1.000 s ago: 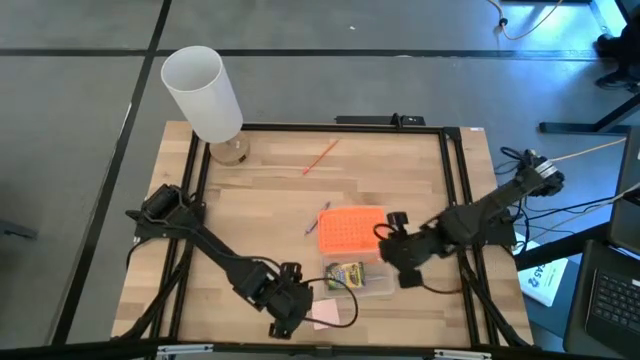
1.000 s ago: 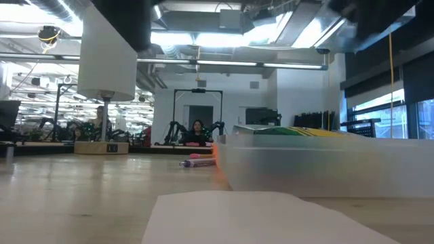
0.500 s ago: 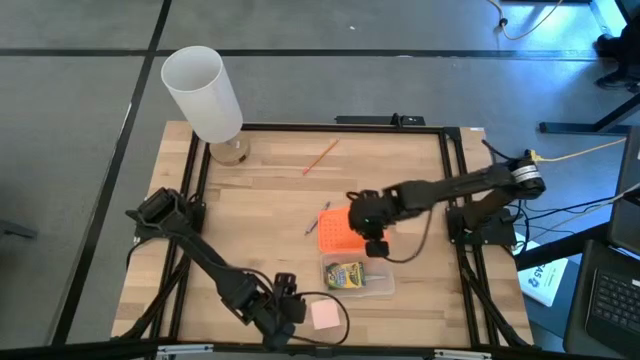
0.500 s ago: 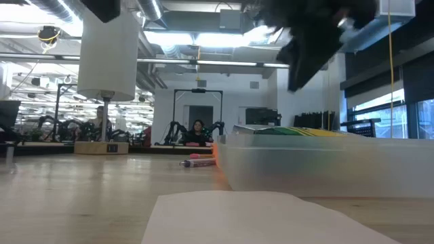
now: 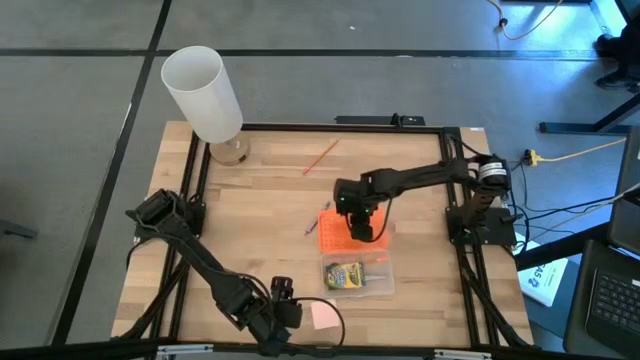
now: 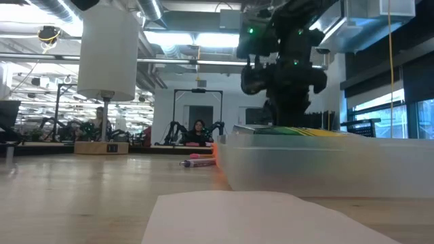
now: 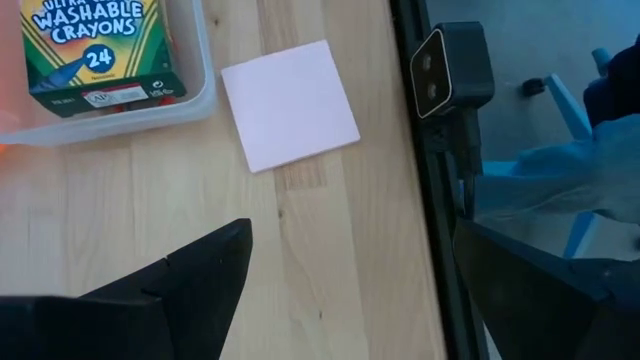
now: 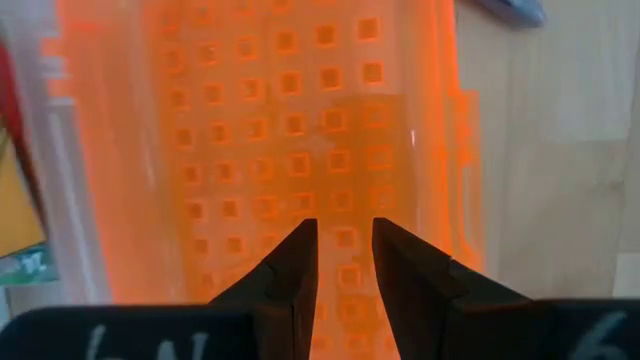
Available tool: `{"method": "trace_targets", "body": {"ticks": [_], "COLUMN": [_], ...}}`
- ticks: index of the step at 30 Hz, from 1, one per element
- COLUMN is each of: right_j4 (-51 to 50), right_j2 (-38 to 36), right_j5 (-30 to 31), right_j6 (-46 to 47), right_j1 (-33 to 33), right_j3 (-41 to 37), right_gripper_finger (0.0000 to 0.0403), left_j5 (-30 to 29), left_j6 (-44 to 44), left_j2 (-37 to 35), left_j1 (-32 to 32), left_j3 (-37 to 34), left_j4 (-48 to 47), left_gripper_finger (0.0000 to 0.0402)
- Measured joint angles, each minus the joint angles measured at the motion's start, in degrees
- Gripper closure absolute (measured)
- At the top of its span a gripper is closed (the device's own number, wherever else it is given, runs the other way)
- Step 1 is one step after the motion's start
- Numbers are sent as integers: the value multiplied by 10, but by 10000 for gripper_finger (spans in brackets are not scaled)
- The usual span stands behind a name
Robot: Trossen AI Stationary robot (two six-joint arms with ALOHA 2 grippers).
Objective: Pack school essentials
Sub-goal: Adjust the orange supply box, then put the pink sticky notes into the orange supply box
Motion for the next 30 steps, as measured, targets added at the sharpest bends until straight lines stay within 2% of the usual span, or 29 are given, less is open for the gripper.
{"method": "trace_targets", "body": {"ticks": [18,22,30], "right_j4": [40,40,-1], "right_j2": [15,15,-16], "right_j5": [13,56,49], "right_j6": [-30,-31,-22], "right_j1": [-86,-95,-83], "right_j3": [0,0,15], "right_gripper_finger": [302,302,302], "left_j5": [-4,-4,-17], "left_j6": [0,0,0], "left_j2": [0,0,0], "left_j1": [1,1,1], "left_j3": [0,0,0], "left_j4": [-3,-3,-2], "left_gripper_finger": [62,62,62]}}
